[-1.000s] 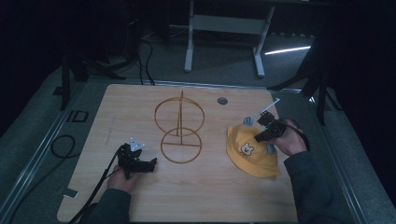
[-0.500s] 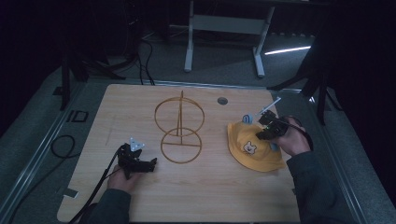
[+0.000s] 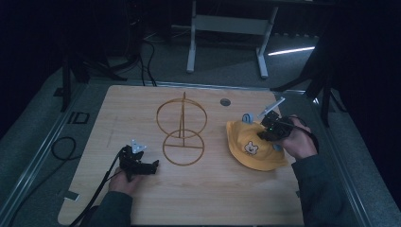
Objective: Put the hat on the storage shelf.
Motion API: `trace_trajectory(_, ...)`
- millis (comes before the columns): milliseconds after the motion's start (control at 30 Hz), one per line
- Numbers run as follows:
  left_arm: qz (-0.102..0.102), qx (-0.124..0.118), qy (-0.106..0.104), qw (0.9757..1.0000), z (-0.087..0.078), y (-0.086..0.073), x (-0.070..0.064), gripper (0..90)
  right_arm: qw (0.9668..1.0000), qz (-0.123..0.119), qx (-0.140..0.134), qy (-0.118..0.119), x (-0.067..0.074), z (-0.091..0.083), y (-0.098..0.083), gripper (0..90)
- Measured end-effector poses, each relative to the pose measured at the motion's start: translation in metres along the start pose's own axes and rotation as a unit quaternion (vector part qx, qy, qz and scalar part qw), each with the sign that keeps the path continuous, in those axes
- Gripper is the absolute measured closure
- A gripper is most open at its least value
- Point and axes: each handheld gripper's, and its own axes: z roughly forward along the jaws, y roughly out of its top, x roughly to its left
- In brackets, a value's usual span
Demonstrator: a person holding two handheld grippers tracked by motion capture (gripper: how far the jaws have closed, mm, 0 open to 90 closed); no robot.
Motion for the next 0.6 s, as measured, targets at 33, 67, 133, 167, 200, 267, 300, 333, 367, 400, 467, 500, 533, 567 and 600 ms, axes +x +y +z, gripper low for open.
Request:
trace_trajectory(33,0.000,0.000,0.000,1.0000,0.000,0.000,0.000,2.0,1.0000,-0.003,-0.003,0.000,0.002,-0.002,0.001,80.4)
trace_trajectory(67,0.000,0.000,0.000,1.0000,0.000,0.000,0.000,2.0,1.0000,-0.007,-0.005,0.000,0.003,-0.004,0.002,80.4)
trace_trajectory(133,0.000,0.000,0.000,1.0000,0.000,0.000,0.000,2.0,0.9999,-0.016,-0.006,-0.001,0.007,-0.007,0.005,80.4)
trace_trajectory(167,0.000,0.000,0.000,1.0000,0.000,0.000,0.000,2.0,0.9998,-0.021,-0.008,-0.003,0.009,-0.008,0.006,80.4)
trace_trajectory(200,0.000,0.000,0.000,1.0000,0.000,0.000,0.000,2.0,0.9997,-0.024,-0.009,-0.003,0.012,-0.010,0.008,80.4)
trace_trajectory(267,0.000,0.000,0.000,1.0000,0.000,0.000,0.000,2.0,0.9993,-0.035,-0.010,-0.004,0.016,-0.014,0.010,80.4)
trace_trajectory(300,0.000,0.000,0.000,1.0000,0.000,0.000,0.000,2.0,0.9993,-0.035,-0.010,-0.004,0.016,-0.014,0.010,80.4)
trace_trajectory(333,0.000,0.000,0.000,1.0000,0.000,0.000,0.000,2.0,0.9989,-0.046,-0.010,-0.005,0.021,-0.017,0.014,80.4)
trace_trajectory(367,0.000,0.001,0.000,1.0000,0.000,0.000,0.000,2.0,0.9987,-0.050,-0.010,-0.005,0.022,-0.019,0.015,80.4)
trace_trajectory(400,0.000,0.001,0.000,1.0000,0.000,0.000,0.000,2.0,0.9986,-0.052,-0.010,-0.005,0.023,-0.020,0.016,80.4)
trace_trajectory(467,0.000,0.001,0.000,1.0000,0.000,0.000,0.000,2.0,0.9982,-0.059,-0.012,-0.007,0.027,-0.023,0.019,80.4)
trace_trajectory(500,0.000,0.001,0.000,1.0000,0.000,0.000,0.000,2.0,0.9982,-0.059,-0.012,-0.007,0.027,-0.023,0.019,80.4)
trace_trajectory(533,0.000,0.001,0.000,1.0000,0.000,0.000,0.000,2.0,0.9977,-0.066,-0.015,-0.005,0.030,-0.027,0.021,80.3)
trace_trajectory(567,0.000,0.001,0.000,1.0000,0.000,0.000,0.000,2.0,0.9974,-0.070,-0.015,-0.004,0.032,-0.029,0.022,80.3)
trace_trajectory(600,0.000,0.001,0.000,1.0000,0.000,0.000,0.000,2.0,0.9972,-0.073,-0.015,-0.005,0.034,-0.030,0.023,80.3)
